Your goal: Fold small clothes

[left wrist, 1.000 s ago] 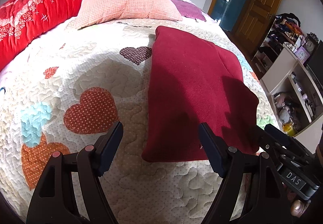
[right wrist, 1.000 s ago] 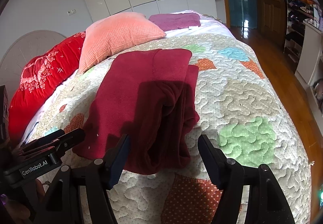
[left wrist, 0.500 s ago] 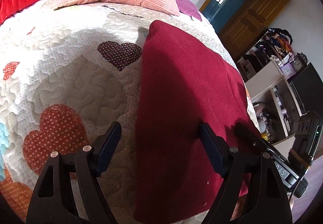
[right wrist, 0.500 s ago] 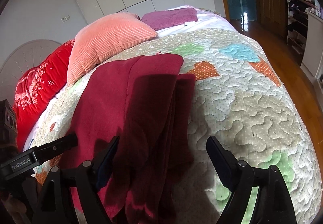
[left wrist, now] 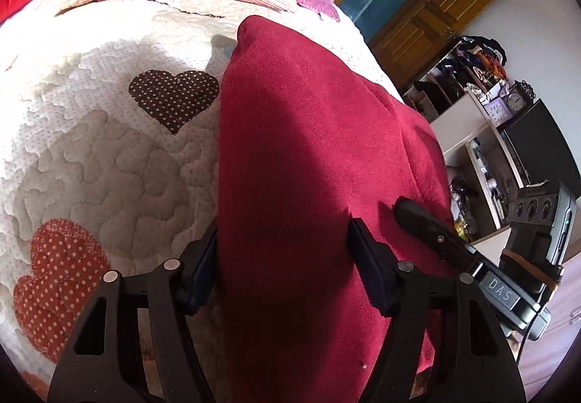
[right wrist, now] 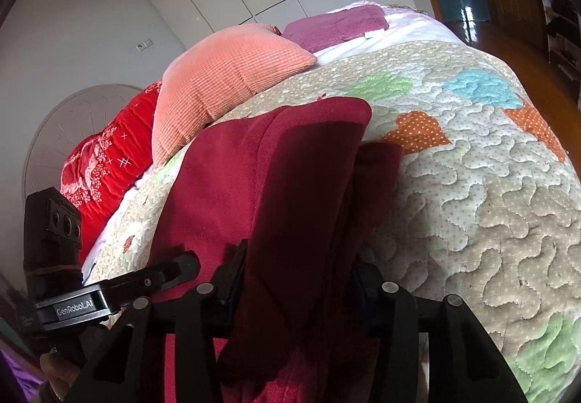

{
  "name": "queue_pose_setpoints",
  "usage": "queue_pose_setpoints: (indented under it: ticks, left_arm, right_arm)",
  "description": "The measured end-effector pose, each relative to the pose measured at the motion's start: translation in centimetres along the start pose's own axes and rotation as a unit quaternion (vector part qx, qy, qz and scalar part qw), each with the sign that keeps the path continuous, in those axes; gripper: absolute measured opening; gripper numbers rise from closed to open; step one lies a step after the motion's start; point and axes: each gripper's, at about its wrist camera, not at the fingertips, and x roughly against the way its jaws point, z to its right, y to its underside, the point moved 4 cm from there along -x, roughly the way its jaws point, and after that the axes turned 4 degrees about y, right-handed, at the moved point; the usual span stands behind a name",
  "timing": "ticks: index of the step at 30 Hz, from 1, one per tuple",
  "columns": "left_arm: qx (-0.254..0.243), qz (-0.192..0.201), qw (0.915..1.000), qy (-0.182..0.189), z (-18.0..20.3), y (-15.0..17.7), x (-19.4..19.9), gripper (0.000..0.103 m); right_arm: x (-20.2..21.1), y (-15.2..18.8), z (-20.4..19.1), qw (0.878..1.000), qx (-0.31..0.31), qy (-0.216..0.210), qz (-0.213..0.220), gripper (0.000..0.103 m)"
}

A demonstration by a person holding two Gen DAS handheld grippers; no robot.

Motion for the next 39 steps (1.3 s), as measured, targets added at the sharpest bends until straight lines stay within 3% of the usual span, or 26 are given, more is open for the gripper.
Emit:
queue_pose_setpoints:
  ticks: [3,8,10,11,13,16,19,21,24,27,37,39]
  left_arm:
    - [0.010,-0.003,0.9999,0.013,0.3,1.7,2.8,0.062]
    - [0.009,-0.015,0.9999,-0.001,0.4,7.1,8.3,0.062]
    - [0.012,-0.018,0.9996,-0.017,0.2,9.3,9.4,0.062]
    - [0.008,-0.017,0.9992,-0.036,-0.1,10.2,9.7,0.062]
    - [-0.005,-0.002,0.9985,-0.055,-0.1,11.4,10.6,0.063]
    - [-0.001,0.018,0.9972,-0.073,-0.1,11.9,12.6,0.063]
    - [-0.009,0.045,0.9935,-0.105,0.5,11.8,13.9,0.063]
    - [-0.015,0.047,0.9911,-0.124,0.7,12.0,13.9,0.063]
    - [-0.031,0.046,0.9876,-0.147,0.9,12.5,12.9,0.063]
    - [-0.043,0.058,0.9846,-0.159,1.3,12.8,12.0,0.064]
    - [-0.063,0.086,0.9740,-0.200,2.8,13.1,12.7,0.064]
    - [-0.067,0.097,0.9709,-0.209,3.1,13.3,13.1,0.064]
  right_arm:
    - [2.9,0.8,-2.2,1.000,0.017,-0.026,-0.001,0.040]
    - [6.4,5.8,-4.4,0.998,0.018,-0.056,-0.033,0.040]
    - [6.4,8.2,-4.4,0.998,0.010,-0.047,-0.050,0.043]
    - [6.3,9.1,-4.3,0.998,0.011,-0.030,-0.058,0.051]
    - [7.1,10.0,-3.6,0.999,0.018,0.008,-0.045,0.057]
    - [10.6,9.4,-3.5,1.000,0.016,0.021,0.007,0.057]
    - [13.0,8.8,-6.2,0.995,0.092,0.031,0.036,0.055]
    - [13.1,9.0,-8.1,0.988,0.143,0.040,0.041,0.042]
    - [10.9,10.2,-8.7,0.985,0.167,0.044,0.007,0.036]
    - [7.4,12.5,-6.6,0.979,0.173,0.104,-0.035,0.035]
    - [12.0,13.0,-7.2,0.983,0.145,0.107,0.020,0.040]
    - [12.8,13.1,-7.5,0.984,0.138,0.109,0.033,0.050]
